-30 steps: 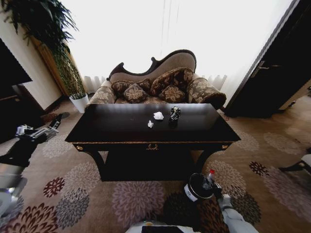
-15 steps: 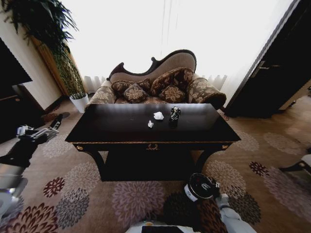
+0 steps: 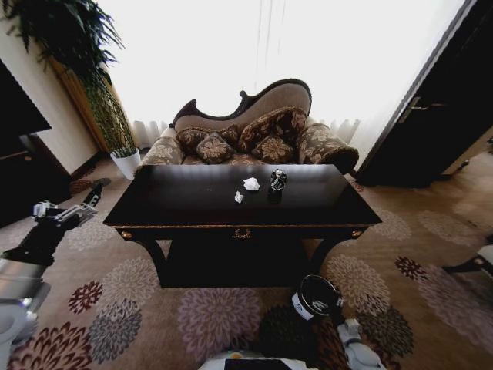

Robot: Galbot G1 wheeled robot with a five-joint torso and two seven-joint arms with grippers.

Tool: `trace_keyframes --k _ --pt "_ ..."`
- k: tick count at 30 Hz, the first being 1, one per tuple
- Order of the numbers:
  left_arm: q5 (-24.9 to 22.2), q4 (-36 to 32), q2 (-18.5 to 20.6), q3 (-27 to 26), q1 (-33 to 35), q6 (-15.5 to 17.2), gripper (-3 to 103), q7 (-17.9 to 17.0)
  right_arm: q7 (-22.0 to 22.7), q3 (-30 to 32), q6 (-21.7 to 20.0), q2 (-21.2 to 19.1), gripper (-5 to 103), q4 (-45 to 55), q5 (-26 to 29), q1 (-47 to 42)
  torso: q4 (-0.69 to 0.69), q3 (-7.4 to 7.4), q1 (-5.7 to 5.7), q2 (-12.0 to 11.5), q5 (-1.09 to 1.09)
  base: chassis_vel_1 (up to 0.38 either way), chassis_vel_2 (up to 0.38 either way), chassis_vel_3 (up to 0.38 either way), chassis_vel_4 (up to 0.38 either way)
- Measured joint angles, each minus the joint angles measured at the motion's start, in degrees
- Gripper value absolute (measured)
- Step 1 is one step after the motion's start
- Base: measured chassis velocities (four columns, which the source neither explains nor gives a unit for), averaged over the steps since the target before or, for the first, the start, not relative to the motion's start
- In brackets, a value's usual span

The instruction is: Move to the front of the table and place the trash on the table into the trash bin.

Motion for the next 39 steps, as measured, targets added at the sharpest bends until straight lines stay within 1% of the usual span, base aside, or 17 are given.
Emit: trace_keyframes --k 3,4,6,7,8,9,11,12,13,18,19,27,29,32,34,35,39 --pt "0.20 0.48 -0.05 0.58 -0.71 -0.03 100 0.00 3.13 1.62 -3.68 1.88 100 9.05 0.82 -4.07 0.04 0.00 -0.01 0.00 -0.02 0.000 0.000 0.000 0.000" --pt "0.20 0.48 -0.05 0.58 -0.71 -0.03 100 0.00 3.13 1.62 -3.68 1.88 100 9.05 0.82 -4.07 0.04 0.00 -0.01 0.00 -0.02 0.000 0.000 0.000 0.000" --pt "0.39 0.96 -0.17 1.00 -1.25 -0.05 100 -0.04 4.75 2.78 -5.95 3.27 100 18.73 3.32 -9.17 0.04 0.00 0.00 0.00 -0.02 0.000 0.000 0.000 0.000" --pt "0.47 1.13 -0.23 1.18 -1.37 -0.05 100 -0.05 5.39 3.24 -6.35 3.67 100 22.04 4.08 -11.35 0.03 0.00 0.00 0.00 -0.03 0.000 0.000 0.000 0.000" --pt "0.47 1.13 -0.23 1.18 -1.37 -0.05 100 -0.05 5.39 3.24 -6.35 3.67 100 22.04 4.08 -11.35 0.03 0.00 0.00 0.00 -0.03 0.000 0.000 0.000 0.000" --pt "0.68 1.34 -0.35 1.45 -1.53 -0.07 100 -0.05 6.25 3.75 -6.66 4.21 100 26.74 4.56 -14.38 0.01 0.00 0.00 0.00 -0.02 0.000 0.000 0.000 0.000" --pt "0.94 1.54 -0.43 1.74 -1.71 -0.09 100 -0.05 7.09 4.35 -6.92 4.67 100 31.53 4.81 -17.15 0.01 0.00 0.00 0.00 -0.02 0.000 0.000 0.000 0.000" --pt "1.15 1.72 -0.54 2.08 -1.92 -0.11 100 -0.05 8.08 5.02 -7.22 5.16 100 36.60 4.94 -19.74 0.02 -0.01 -0.01 0.01 -0.03 0.000 0.000 0.000 0.000" --pt "1.15 1.72 -0.54 2.08 -1.92 -0.11 100 -0.05 8.08 5.02 -7.22 5.16 100 36.60 4.94 -19.74 0.02 -0.01 -0.01 0.01 -0.03 0.000 0.000 0.000 0.000" --pt "1.44 1.99 -0.69 2.72 -2.44 -0.13 100 -0.04 9.35 7.29 -7.52 6.01 100 48.38 4.94 -25.07 0.02 0.00 0.00 0.01 -0.01 0.000 0.000 0.000 0.000" --pt "1.44 1.99 -0.69 2.72 -2.44 -0.13 100 -0.04 9.35 7.29 -7.52 6.01 100 48.38 4.94 -25.07 0.02 0.00 0.00 0.01 -0.01 0.000 0.000 0.000 0.000" --pt "1.27 3.28 -0.09 2.75 -3.21 -0.16 100 -0.04 11.36 9.95 -6.83 5.41 100 61.18 6.12 -30.54 0.02 0.00 0.00 0.01 -0.01 0.000 0.000 0.000 0.000" --pt "1.26 3.33 -0.09 2.78 -3.28 -0.16 100 -0.04 11.62 10.18 -6.84 5.42 100 62.27 6.29 -30.76 0.02 0.00 0.00 0.00 -0.01 0.000 0.000 0.000 0.000" --pt "1.31 3.79 -0.15 3.16 -3.59 -0.16 100 -0.05 12.47 12.31 -8.52 4.93 100 68.57 8.18 -31.14 0.02 0.00 0.00 0.00 -0.02 0.000 0.000 0.000 0.000" --pt "1.35 3.99 -0.18 3.18 -3.63 -0.16 100 -0.05 12.84 13.64 -10.10 4.21 100 71.33 9.49 -30.61 0.02 0.00 0.00 0.00 -0.01 0.000 0.000 0.000 0.000" --pt "1.35 3.99 -0.18 3.18 -3.63 -0.16 100 -0.05 12.84 13.64 -10.10 4.21 100 71.33 9.49 -30.61 0.02 0.00 0.00 0.00 -0.01 0.000 0.000 0.000 0.000" --pt "1.42 3.97 -0.22 2.80 -2.91 -0.51 100 -0.54 12.98 13.53 -12.13 1.15 100 74.13 10.53 -27.16 0.02 0.01 0.00 0.00 -0.01 0.000 0.000 0.000 0.000"
